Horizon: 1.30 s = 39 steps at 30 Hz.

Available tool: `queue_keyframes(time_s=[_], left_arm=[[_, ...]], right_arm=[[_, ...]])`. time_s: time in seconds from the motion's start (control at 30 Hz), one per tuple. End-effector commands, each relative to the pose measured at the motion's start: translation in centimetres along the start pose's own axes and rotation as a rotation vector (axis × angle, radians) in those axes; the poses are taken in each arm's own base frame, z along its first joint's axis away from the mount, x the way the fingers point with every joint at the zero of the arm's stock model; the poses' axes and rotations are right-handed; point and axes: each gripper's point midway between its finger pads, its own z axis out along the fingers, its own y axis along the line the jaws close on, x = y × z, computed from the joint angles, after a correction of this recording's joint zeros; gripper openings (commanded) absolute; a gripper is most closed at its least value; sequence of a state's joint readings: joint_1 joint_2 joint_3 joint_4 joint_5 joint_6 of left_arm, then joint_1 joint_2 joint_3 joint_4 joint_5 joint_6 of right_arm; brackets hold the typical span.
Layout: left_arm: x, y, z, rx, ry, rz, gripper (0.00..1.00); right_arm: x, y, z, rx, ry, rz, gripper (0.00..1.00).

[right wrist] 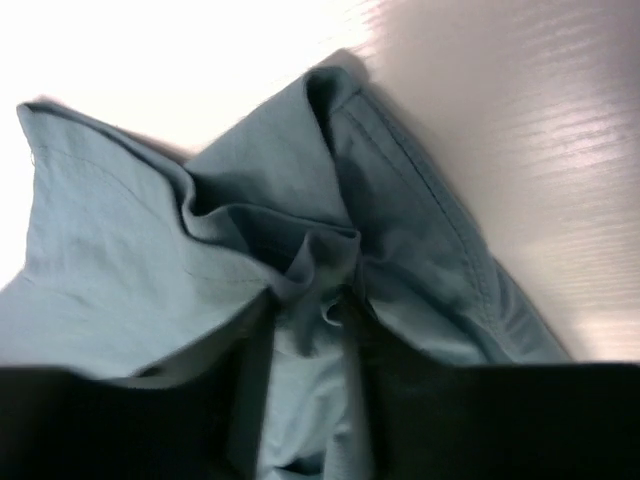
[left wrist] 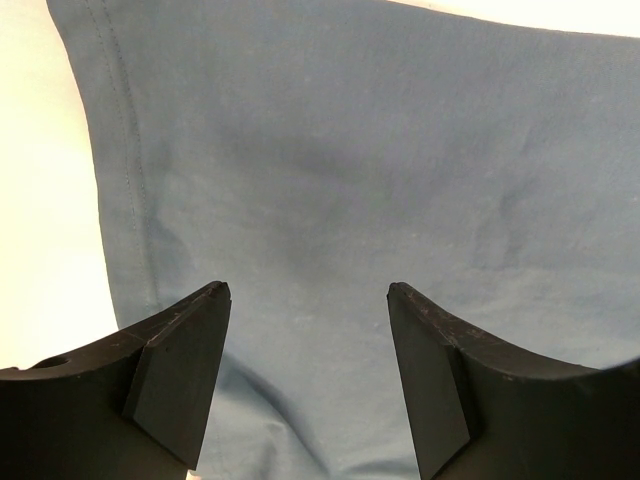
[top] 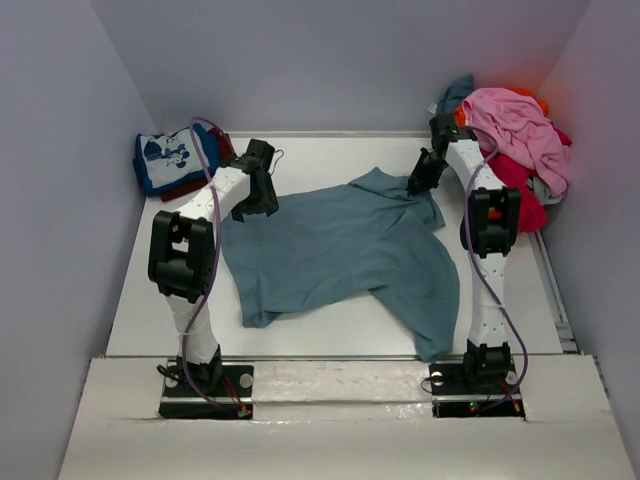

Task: Fold and stack the t-shirts
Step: Flatten out the tshirt

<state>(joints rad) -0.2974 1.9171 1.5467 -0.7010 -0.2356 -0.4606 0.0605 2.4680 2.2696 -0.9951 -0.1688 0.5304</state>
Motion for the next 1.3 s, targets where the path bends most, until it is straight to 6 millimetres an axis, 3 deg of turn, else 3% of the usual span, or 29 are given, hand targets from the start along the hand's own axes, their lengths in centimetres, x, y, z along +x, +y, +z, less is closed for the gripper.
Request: queue_keyframes(time_s=[0.0, 0.3, 0.6, 0.73, 0.83, 0.87, 0.93, 0.97, 1.07, 1.27], left_arm=[[0.3, 0.4, -0.3, -0.006, 0.005, 0.009, 0.76], [0.6, 0.5, -0.1, -0.006, 0.011, 0.007, 0.76], [1.9, 1.6, 1.5, -0.059, 0.035, -0.029, 0.77], [1.3, 2.0, 2.6, -0.048, 0.046, -0.076, 0.8], [-0.6, 2.3, 3.0, -0.035, 0.025, -0.119, 0.82], [-3.1, 2.4, 3.8, -0.019, 0.006, -0.164, 0.82], [-3.2, 2.5, 4.7, -0.027, 0.026, -0.169, 0.82], [-5.1, 1.8, 4.2, -0.009, -0.008, -0.175, 0.82], [-7.1, 1.4, 4.3, -0.017, -0.038, -0.169, 0.82], [-8.0, 1.3, 5.9, -0.033, -0.02, -0.168, 0.82]], right_arm=[[-0.7, 0.6, -0.4, -0.026, -0.033, -0.019, 0.18], [-0.9, 0.7, -1.1, -0.002, -0.055, -0.05, 0.07], [-1.1, 3.0, -5.6, -0.02, -0.129, -0.11, 0.07], [-0.5, 2.6, -6.6, -0.012, -0.126, -0.12, 0.07], [-0.1, 2.4, -7.7, -0.013, -0.14, -0.127, 0.07], [0.0, 2.2, -8.3, -0.01, -0.147, -0.13, 0.07], [0.2, 2.3, -8.6, -0.016, -0.145, -0.131, 0.07], [0.3, 2.3, -8.7, -0.017, -0.144, -0.132, 0.07], [0.4, 2.3, -9.2, -0.016, -0.146, -0.135, 0.07], [0.7, 2.2, -9.2, -0.018, -0.137, -0.137, 0.07]])
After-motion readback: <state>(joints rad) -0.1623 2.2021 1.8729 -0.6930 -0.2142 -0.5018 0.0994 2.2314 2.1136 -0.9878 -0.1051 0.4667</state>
